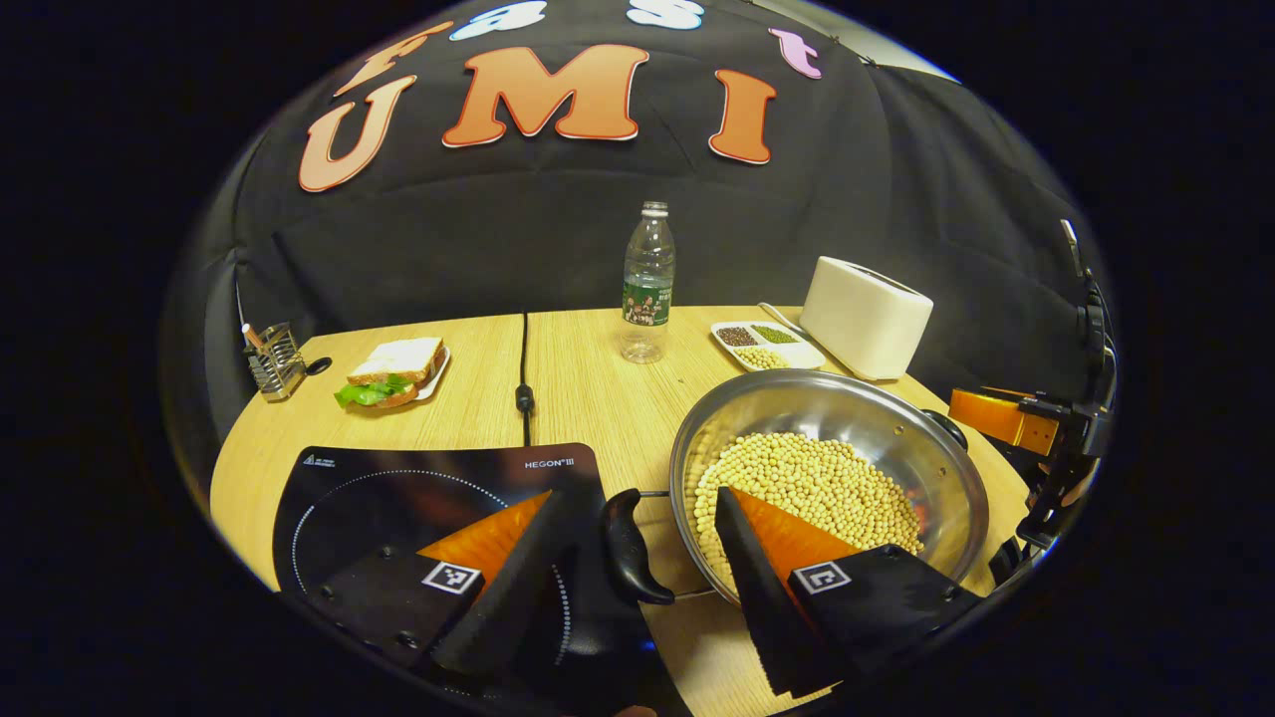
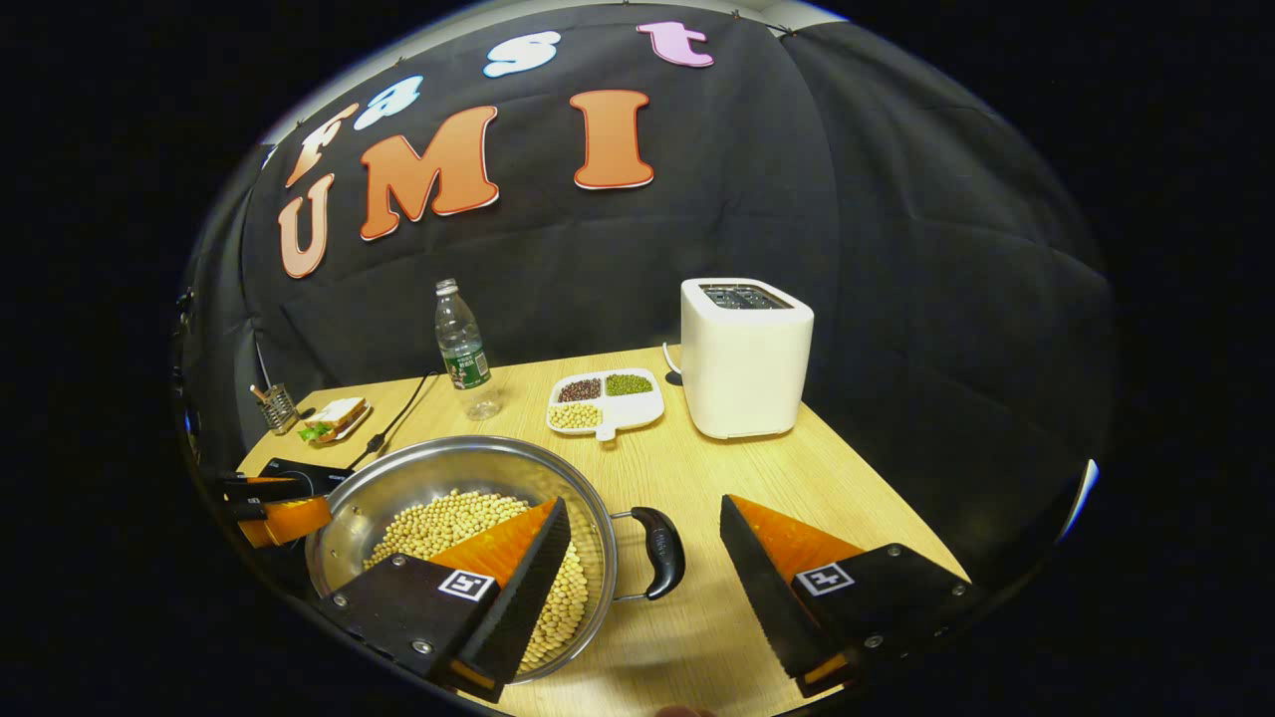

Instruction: First push the handle of the pot to place it horizontally, then grasp the pot with both hands and set it on the induction cooktop.

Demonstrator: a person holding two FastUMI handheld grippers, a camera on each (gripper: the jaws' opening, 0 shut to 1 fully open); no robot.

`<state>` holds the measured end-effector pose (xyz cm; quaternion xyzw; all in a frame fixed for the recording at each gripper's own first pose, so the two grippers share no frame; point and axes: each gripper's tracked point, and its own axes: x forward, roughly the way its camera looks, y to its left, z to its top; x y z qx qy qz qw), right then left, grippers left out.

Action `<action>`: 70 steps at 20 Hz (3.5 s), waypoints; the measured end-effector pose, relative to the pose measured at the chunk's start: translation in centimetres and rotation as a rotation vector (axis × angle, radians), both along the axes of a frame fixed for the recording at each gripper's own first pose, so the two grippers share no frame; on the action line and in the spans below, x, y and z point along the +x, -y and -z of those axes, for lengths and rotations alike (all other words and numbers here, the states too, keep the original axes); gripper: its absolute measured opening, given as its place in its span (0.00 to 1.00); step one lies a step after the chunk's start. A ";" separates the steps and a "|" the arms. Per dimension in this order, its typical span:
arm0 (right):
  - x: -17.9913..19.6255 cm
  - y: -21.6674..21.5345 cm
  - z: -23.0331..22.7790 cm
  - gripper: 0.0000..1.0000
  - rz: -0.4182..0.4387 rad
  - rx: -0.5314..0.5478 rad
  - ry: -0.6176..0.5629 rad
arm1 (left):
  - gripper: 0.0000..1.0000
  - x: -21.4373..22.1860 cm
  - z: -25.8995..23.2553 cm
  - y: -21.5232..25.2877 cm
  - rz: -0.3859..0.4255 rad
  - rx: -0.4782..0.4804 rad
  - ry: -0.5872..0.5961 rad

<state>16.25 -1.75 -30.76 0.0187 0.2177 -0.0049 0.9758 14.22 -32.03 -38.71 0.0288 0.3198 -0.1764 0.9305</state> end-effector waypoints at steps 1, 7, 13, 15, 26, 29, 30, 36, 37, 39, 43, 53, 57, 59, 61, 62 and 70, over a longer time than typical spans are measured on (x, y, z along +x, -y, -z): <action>0.2 -0.1 0.3 0.94 -0.003 -0.001 -0.007 | 0.99 0.0 0.3 0.0 -0.001 0.001 -0.008; 0.8 -1.6 2.7 0.94 -0.043 0.014 -0.078 | 0.98 -0.3 1.4 0.5 -0.011 -0.031 -0.065; 1.4 -1.6 4.0 0.94 -0.040 0.050 -0.123 | 0.98 -0.3 1.4 0.5 -0.044 -0.059 -0.085; 1.6 -1.0 4.3 0.86 -0.022 0.053 -0.140 | 0.97 -0.2 1.3 0.5 -0.053 -0.068 -0.094; -0.6 2.8 4.9 0.52 0.002 0.127 -0.205 | 0.78 -0.3 3.3 3.9 -0.032 -0.092 -0.182; -0.7 3.7 4.8 0.52 0.029 0.104 -0.196 | 0.67 0.3 4.9 5.8 -0.027 -0.182 -0.254; -0.9 3.8 4.6 0.52 0.033 0.101 -0.194 | 0.67 0.1 4.9 5.9 -0.018 -0.185 -0.266; -1.5 3.5 3.7 0.47 0.078 0.148 -0.194 | 0.59 0.0 5.5 5.7 -0.043 -0.168 -0.336; -1.7 3.4 3.5 0.47 0.082 0.141 -0.194 | 0.59 -0.2 5.6 5.8 -0.042 -0.170 -0.344; -2.2 3.0 2.7 0.47 0.083 0.156 -0.200 | 0.59 -0.2 5.1 5.4 -0.046 -0.165 -0.354; -3.5 1.4 1.2 0.47 0.071 0.189 -0.211 | 0.59 0.3 2.8 4.0 -0.049 -0.159 -0.315; -5.9 -7.0 -4.6 0.46 -0.019 0.191 -0.193 | 0.59 -2.5 -4.2 -6.0 -0.110 -0.183 -0.278; -6.6 -11.0 -5.9 0.47 -0.047 0.189 -0.182 | 0.58 -2.7 -5.4 -10.3 -0.136 -0.184 -0.264; -7.1 -13.2 -6.0 0.47 -0.062 0.193 -0.187 | 0.58 -2.9 -5.9 -12.6 -0.151 -0.180 -0.263; -7.5 -15.3 -5.6 0.47 -0.078 0.200 -0.205 | 0.57 -3.2 -5.9 -15.3 -0.164 -0.168 -0.270; -7.6 -16.3 -5.3 0.47 -0.083 0.206 -0.215 | 0.59 -3.4 -6.0 -16.4 -0.169 -0.165 -0.271; -8.6 -22.3 -4.4 0.47 -0.116 0.219 -0.239 | 0.57 -3.6 -5.6 -22.7 -0.203 -0.159 -0.284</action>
